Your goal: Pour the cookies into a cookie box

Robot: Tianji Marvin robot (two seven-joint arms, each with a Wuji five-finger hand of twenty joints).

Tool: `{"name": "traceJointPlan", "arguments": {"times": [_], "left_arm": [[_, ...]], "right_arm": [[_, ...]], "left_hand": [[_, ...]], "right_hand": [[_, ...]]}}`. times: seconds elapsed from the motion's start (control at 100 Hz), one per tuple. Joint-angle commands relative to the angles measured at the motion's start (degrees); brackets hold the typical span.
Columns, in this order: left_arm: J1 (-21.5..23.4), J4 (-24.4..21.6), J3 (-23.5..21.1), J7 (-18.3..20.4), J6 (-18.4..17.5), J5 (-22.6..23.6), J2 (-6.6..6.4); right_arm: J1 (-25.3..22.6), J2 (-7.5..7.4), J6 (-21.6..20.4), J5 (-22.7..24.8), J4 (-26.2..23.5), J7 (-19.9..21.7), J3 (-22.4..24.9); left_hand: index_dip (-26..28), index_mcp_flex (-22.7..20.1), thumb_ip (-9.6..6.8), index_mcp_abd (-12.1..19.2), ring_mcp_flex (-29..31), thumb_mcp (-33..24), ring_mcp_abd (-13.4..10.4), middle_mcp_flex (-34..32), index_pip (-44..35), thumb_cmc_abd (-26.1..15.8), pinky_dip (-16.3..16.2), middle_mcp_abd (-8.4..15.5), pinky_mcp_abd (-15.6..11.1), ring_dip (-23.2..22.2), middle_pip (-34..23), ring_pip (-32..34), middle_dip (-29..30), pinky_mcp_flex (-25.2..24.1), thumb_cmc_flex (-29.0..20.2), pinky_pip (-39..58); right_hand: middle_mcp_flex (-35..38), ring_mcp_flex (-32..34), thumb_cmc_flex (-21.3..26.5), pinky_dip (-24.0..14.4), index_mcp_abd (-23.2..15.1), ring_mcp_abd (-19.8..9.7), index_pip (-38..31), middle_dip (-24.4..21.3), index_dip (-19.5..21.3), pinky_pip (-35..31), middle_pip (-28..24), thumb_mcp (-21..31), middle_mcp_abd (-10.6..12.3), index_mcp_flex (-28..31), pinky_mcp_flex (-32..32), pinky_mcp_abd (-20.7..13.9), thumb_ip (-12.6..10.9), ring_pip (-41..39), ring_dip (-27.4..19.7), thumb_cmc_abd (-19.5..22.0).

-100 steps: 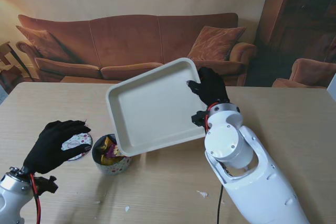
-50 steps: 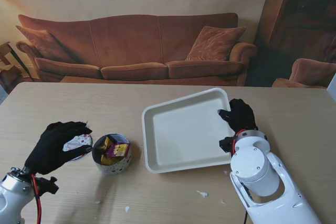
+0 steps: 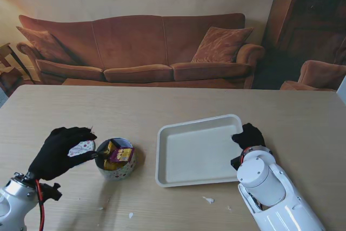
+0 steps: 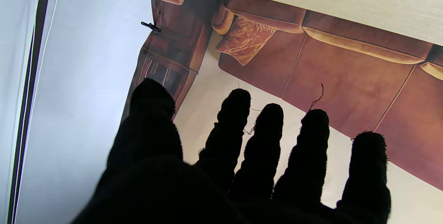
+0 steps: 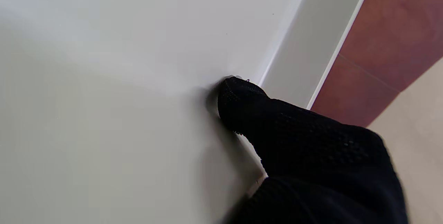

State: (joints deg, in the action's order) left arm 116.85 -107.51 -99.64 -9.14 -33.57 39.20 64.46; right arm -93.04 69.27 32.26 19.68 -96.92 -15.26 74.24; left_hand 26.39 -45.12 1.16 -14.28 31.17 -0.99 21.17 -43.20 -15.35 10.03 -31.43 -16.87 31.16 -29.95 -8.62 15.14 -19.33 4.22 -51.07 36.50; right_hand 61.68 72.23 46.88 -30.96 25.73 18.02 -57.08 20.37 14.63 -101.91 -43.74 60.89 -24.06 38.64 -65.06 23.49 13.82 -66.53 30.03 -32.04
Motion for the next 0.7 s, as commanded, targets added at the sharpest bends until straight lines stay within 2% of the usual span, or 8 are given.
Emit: {"name": "traceJointPlan", "arguments": {"times": [0.0, 0.09, 0.15, 0.26, 0.37, 0.53, 0.62, 0.69], "left_arm": [[0.0, -0.1, 0.3, 1.1, 0.3, -0.5, 0.01], [-0.1, 0.0, 0.4, 1.2, 0.5, -0.5, -0.02], [-0.1, -0.1, 0.4, 1.4, 0.7, -0.6, -0.07], [0.0, -0.2, 0.5, 2.3, 1.1, -0.7, -0.23], [0.0, -0.1, 0.5, 2.2, 1.2, -0.5, -0.24], [-0.2, 0.1, 0.5, 1.9, 1.2, -0.5, -0.18], [-0.2, 0.2, 0.6, 2.0, 1.3, -0.6, -0.19], [-0.2, 0.1, 0.6, 2.1, 1.4, -0.5, -0.23]], "right_arm": [[0.5, 0.53, 1.2, 0.2, 1.0, 1.6, -0.4], [1.6, 0.13, 2.2, 1.4, 2.8, 2.9, -1.0], [2.2, -0.64, 2.7, 3.5, 4.0, 5.1, -1.7], [3.9, -0.57, 2.6, 3.8, 7.2, 4.8, -2.8], [5.3, 0.38, 2.0, 1.8, 10.0, 2.5, -3.4], [6.0, 0.87, 0.9, 1.1, 12.2, 0.9, -3.6], [6.1, 1.02, 0.2, 1.0, 13.1, 0.2, -3.6], [6.2, 1.10, -0.2, 0.8, 13.5, -0.1, -3.5]], "left_hand": [[0.4, 0.0, 0.66, -0.1, 1.2, 1.9, 0.4, -0.2, 0.0, -2.1, 0.5, -0.5, 1.2, 0.3, 0.5, -0.1, -0.1, -0.2, -1.5, -0.2], [0.4, 0.1, 0.67, 0.0, 1.3, 1.9, 0.4, -0.2, 0.0, -2.2, 0.4, -0.3, 1.1, 0.3, 0.5, -0.1, -0.1, -0.1, -1.5, -0.2], [0.4, 0.1, 0.66, -0.1, 1.5, 1.9, 0.5, -0.2, 0.0, -2.1, -0.4, -0.4, 1.4, 0.1, 0.4, 0.2, -0.1, 0.8, -1.5, 1.3], [0.4, 0.2, 0.65, 0.0, 1.6, 1.9, 0.6, -0.1, 0.1, -2.3, -1.7, -0.4, 1.4, -0.3, 0.4, 0.7, -0.2, 1.0, -1.4, 3.4], [0.4, 0.2, 0.64, -0.1, 1.5, 1.9, 0.5, -0.1, 0.0, -2.3, -1.7, -0.4, 1.4, -0.4, 0.3, 0.7, -0.2, 0.6, -1.4, 3.3], [0.4, 0.1, 0.64, 0.0, 1.6, 1.9, 0.5, -0.2, 0.0, -2.2, -1.6, -0.4, 1.5, -0.4, 0.3, 0.7, -0.2, 0.5, -1.5, 3.1], [0.4, 0.1, 0.64, -0.1, 1.5, 1.9, 0.5, -0.1, 0.0, -2.2, -1.5, -0.5, 1.4, -0.3, 0.3, 0.7, -0.2, 0.5, -1.5, 3.0], [0.4, 0.2, 0.65, -0.1, 1.4, 1.9, 0.5, -0.1, 0.0, -2.3, -1.4, -0.4, 1.4, -0.3, 0.3, 0.6, -0.2, 0.6, -1.5, 2.9]], "right_hand": [[6.4, 2.0, 2.5, -1.1, 3.7, 0.0, -0.6, 0.3, -1.5, -10.3, -5.0, 2.0, -4.7, 1.7, -2.9, -22.9, -3.6, -9.2, 3.8, 0.0], [8.5, 2.1, 2.0, -3.2, 3.2, -2.0, -1.8, 0.3, -4.9, -13.6, -6.3, 0.6, -2.9, 1.5, -3.7, -27.5, -4.1, -13.1, 6.3, 0.2], [9.3, 2.3, 1.7, -4.5, 3.0, -3.3, -2.2, 0.1, -6.7, -14.6, -6.7, -0.2, -1.9, 1.1, -4.0, -30.2, -4.4, -14.6, 7.7, 0.7], [9.6, 2.3, 1.4, -5.9, 3.0, -3.6, -3.2, -0.2, -9.4, -15.8, -6.3, 0.0, -1.7, 0.8, -4.3, -31.9, -4.8, -16.1, 9.1, 0.1], [10.1, 2.2, 0.9, -6.5, 2.9, -2.5, -3.9, -0.4, -11.1, -15.9, -5.9, 0.1, -1.4, 1.6, -4.3, -31.5, -5.4, -16.0, 9.6, -1.4], [10.5, 2.2, 0.0, -6.6, 2.3, -2.3, -4.2, -0.8, -12.0, -15.8, -5.3, 0.0, -1.0, 2.7, -4.3, -31.2, -5.8, -15.8, 9.7, -2.6], [10.7, 2.2, -3.7, -6.7, 1.3, -1.7, -1.2, -1.1, -11.7, -15.5, -4.6, -5.9, -0.8, 5.3, -4.3, -30.5, -6.6, -15.1, 9.6, -0.7], [10.3, 2.2, -7.7, -6.3, 0.8, -1.1, 2.3, -1.3, -9.3, -15.0, -3.8, -6.8, -1.0, 6.9, -4.1, -29.2, -8.3, -14.5, 9.2, 0.4]]}}
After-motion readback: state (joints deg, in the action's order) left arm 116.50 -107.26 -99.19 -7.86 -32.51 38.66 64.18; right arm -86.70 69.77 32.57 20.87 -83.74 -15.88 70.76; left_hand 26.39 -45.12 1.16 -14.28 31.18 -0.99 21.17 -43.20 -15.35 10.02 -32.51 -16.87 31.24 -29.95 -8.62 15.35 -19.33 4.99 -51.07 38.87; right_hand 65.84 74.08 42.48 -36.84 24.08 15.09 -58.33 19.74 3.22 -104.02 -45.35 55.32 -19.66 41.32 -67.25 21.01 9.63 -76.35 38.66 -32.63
